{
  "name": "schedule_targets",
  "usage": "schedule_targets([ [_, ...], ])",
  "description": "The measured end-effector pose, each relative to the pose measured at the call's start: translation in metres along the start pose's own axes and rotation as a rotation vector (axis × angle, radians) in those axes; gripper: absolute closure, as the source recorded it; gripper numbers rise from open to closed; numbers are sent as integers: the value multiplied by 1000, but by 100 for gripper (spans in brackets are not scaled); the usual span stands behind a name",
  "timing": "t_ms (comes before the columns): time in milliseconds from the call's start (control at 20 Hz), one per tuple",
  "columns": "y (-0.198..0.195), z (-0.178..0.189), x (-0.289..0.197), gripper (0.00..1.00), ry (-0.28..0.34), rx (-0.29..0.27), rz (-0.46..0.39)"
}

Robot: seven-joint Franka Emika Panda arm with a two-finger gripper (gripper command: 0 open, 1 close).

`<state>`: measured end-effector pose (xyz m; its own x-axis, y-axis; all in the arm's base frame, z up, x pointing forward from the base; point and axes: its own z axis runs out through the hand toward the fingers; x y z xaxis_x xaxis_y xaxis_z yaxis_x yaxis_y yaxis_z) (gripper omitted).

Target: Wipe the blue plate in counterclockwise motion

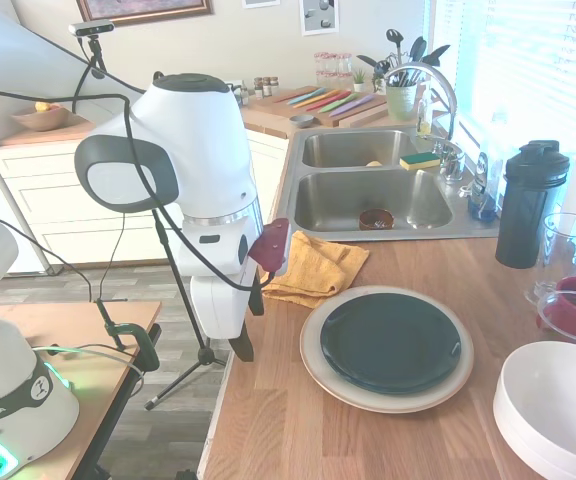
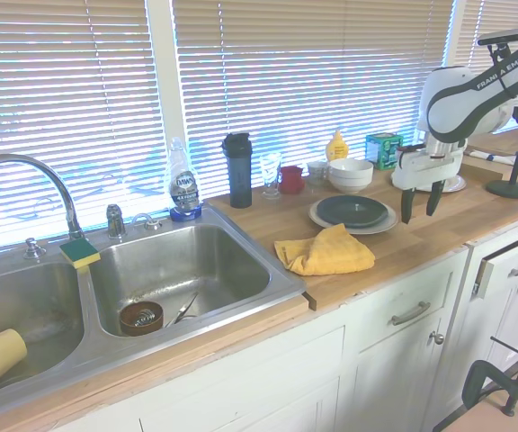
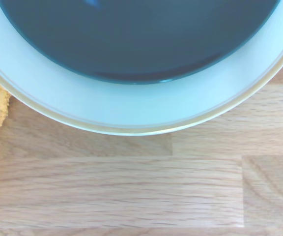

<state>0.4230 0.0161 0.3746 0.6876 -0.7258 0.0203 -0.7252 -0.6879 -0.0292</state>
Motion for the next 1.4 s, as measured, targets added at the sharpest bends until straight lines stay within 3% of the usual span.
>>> schedule_targets([
  [300,-11,-13,-1,0,13,2,9],
  [600,-39,-48,-28,0,74,-5,-31],
  [1050,-78,-93,-122,0,152,-22,-146],
  [1400,-106,-90,-205,0,201,-56,-267],
])
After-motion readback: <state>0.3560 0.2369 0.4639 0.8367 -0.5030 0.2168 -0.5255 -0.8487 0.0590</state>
